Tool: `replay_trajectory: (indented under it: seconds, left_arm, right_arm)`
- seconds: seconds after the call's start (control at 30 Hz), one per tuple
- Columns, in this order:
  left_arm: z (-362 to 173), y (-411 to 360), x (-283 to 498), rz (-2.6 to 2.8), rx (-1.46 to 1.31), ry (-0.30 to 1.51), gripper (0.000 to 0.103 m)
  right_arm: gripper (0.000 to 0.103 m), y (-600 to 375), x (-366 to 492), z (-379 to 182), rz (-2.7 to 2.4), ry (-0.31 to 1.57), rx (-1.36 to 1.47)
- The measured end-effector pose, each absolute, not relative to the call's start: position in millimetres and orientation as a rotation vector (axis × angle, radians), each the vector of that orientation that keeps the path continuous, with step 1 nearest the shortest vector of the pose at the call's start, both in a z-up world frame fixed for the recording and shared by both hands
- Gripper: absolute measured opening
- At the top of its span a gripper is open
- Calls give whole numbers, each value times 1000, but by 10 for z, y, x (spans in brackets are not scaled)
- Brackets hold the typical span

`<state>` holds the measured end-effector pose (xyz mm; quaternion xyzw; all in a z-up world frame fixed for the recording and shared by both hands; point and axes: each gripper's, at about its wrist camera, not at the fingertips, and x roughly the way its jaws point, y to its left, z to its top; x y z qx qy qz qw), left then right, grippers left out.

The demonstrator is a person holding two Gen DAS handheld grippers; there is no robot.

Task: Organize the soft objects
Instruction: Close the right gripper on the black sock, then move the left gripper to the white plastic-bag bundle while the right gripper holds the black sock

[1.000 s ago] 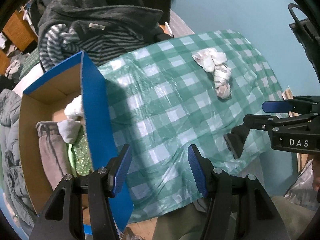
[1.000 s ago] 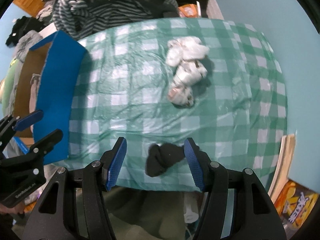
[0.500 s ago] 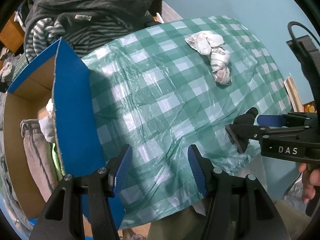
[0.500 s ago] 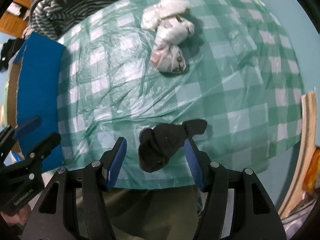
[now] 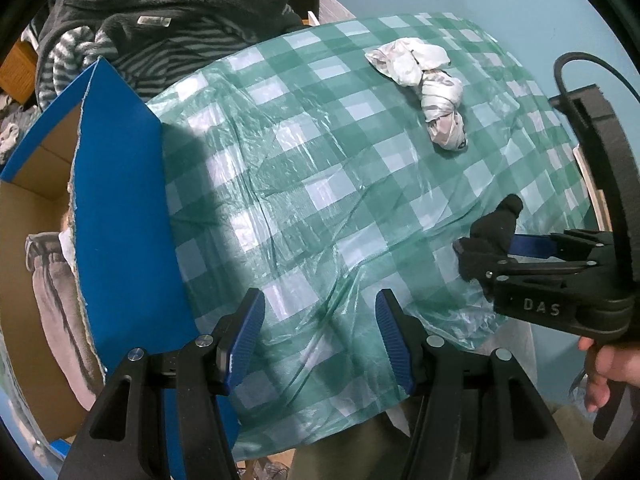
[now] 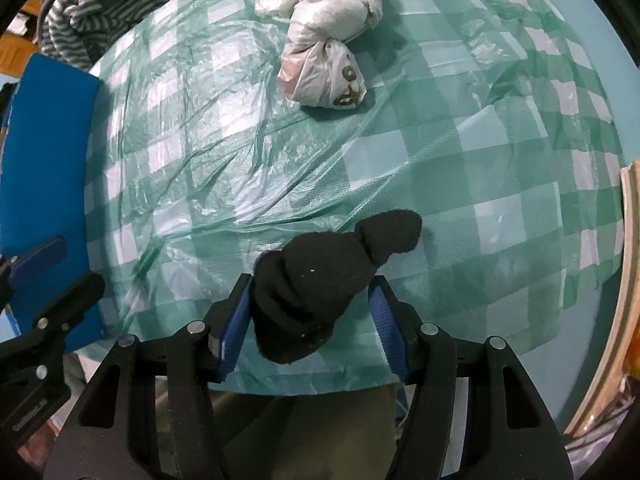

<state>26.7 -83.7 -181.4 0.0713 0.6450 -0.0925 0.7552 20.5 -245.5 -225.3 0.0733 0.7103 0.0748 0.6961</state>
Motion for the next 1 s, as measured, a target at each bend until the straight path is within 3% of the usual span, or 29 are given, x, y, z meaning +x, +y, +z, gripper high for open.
replay_trajectory:
  seconds: [0.13, 0.2, 0.63, 1.0]
  left_arm:
    - [-1825, -864, 258, -198, 149, 1417, 59]
    - [-1819, -884, 257, -197, 145, 1417, 59]
    - [-1761, -1070, 434, -178, 95, 1408, 59]
    - [-1715, -1424, 784, -174, 32, 1375, 72]
  right_arm:
    - [42, -2449, 191, -2285, 183, 1582, 137]
    - [39, -2455, 189, -2288, 195, 1584, 128]
    - [38, -2688, 299, -1988, 228, 1534, 75]
    - [38, -3191, 724, -1771, 226, 1475, 46]
